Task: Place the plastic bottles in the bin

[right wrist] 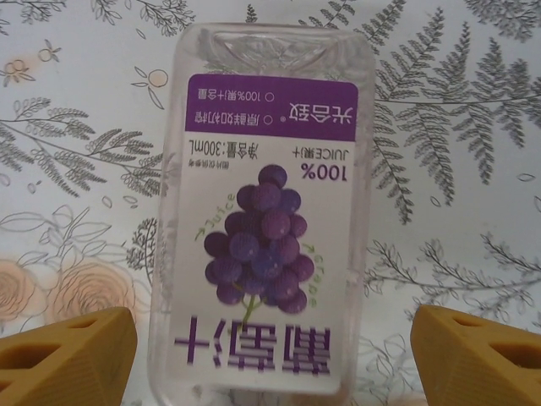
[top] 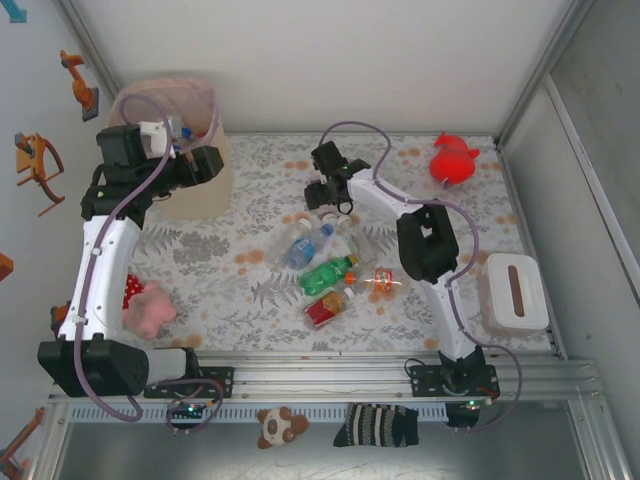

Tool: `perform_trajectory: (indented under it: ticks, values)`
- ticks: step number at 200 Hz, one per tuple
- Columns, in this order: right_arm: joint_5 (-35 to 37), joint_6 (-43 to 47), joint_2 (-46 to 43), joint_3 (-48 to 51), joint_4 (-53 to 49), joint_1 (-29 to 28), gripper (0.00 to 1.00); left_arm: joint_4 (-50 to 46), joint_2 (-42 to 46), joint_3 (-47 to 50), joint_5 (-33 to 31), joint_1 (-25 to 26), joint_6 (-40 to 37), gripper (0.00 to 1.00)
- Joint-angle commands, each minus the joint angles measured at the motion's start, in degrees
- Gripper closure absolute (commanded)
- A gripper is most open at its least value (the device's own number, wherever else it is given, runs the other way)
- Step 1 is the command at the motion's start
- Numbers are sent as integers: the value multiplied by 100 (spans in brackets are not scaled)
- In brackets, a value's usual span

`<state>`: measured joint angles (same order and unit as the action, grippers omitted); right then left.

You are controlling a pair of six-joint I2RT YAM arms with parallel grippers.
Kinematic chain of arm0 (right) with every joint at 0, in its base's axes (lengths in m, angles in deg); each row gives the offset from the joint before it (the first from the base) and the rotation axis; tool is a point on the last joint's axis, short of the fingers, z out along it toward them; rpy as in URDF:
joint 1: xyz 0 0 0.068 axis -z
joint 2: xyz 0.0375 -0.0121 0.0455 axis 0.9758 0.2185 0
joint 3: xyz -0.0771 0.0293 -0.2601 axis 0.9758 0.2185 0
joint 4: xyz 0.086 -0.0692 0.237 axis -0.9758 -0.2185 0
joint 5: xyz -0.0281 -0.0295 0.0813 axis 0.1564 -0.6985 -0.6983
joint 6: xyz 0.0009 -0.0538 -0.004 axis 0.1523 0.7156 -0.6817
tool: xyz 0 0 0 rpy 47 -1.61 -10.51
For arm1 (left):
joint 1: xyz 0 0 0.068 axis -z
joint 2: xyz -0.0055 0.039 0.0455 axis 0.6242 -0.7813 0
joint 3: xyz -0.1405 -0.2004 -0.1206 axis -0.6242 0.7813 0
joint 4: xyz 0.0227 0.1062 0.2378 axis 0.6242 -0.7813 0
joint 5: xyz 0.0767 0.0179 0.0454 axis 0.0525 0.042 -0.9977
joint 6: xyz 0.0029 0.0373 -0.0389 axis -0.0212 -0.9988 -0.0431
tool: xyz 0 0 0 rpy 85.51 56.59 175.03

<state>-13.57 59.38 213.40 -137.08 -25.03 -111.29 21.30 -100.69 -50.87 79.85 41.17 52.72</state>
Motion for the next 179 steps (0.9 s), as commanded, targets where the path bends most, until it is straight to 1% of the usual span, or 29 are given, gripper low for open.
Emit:
perform_trajectory:
  ticks: [1,43,94,117,138,162,179]
  values:
    - [135,-28,224,-356,4,-54,17,203,117,75,106,90,135,22]
    - [171,-64,580,-536,0,-54,20,422,198,257,188,131,315,22]
    - [160,-138,532,-454,106,-54,30,439,261,330,171,132,326,22]
    - [212,-79,314,-364,193,-58,34,452,286,339,171,131,334,22]
    - [210,53,-21,-222,359,-54,35,489,282,345,204,132,361,22]
    - [175,395,-522,67,584,-54,36,527,269,330,254,139,362,22]
    - [-58,784,-936,365,788,-54,36,522,259,319,308,147,336,22]
